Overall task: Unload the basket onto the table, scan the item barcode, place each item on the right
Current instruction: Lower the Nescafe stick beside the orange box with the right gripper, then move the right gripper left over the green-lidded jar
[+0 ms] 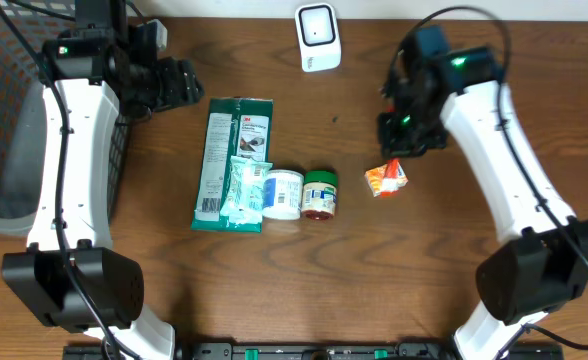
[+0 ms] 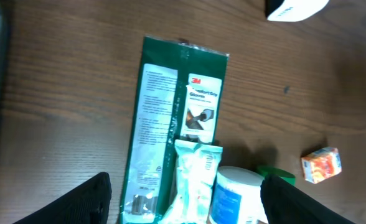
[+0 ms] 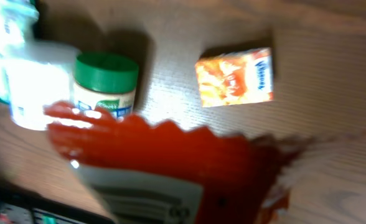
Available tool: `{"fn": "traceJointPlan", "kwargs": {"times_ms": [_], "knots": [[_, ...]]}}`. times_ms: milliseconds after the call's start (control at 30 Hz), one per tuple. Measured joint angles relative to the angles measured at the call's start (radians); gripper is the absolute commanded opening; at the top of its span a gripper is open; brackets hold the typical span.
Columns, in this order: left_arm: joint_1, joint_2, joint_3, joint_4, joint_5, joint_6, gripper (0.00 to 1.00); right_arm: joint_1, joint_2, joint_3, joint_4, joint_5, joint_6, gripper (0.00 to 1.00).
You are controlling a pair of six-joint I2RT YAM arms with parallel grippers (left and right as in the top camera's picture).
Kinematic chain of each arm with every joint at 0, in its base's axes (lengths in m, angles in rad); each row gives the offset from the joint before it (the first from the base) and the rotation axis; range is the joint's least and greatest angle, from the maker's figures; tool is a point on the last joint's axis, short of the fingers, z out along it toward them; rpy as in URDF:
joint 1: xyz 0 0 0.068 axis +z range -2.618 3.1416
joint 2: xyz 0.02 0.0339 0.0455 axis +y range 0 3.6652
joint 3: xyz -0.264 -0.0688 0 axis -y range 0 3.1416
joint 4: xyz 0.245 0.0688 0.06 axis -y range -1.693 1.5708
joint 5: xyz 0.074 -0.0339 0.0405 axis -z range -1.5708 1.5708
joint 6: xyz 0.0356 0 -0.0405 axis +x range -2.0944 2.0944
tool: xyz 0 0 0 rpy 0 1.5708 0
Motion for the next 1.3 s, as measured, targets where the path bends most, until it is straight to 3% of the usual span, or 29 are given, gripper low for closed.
{"fn": "traceJointPlan", "kwargs": {"times_ms": [67, 100, 133, 233, 1000, 1300], "knots": [[0.0, 0.0, 0.0, -0.001, -0.011, 0.0, 0.77, 0.037, 0.0, -0.048, 0.036, 0.009, -0.002, 0.09], [0.0, 0.0, 0.0, -0.002, -0.014, 0.0, 0.77, 0.052, 0.0, -0.069, 0.051, 0.013, -0.001, 0.22], [0.0, 0.0, 0.0, -0.002, -0.017, 0.0, 0.77, 0.07, 0.0, -0.091, 0.069, 0.019, 0.005, 0.5], [0.0, 0.0, 0.0, -0.002, -0.028, 0.0, 0.77, 0.101, 0.0, -0.14, 0.106, 0.035, 0.006, 0.98], [0.0, 0.0, 0.0, -0.031, -0.033, 0.0, 0.77, 0.097, 0.0, -0.221, 0.172, 0.077, 0.006, 0.99], [0.0, -0.001, 0.0, -0.027, -0.038, 0.0, 0.78, -0.045, 0.0, -0.056, 0.077, 0.079, -0.011, 0.99]]}}
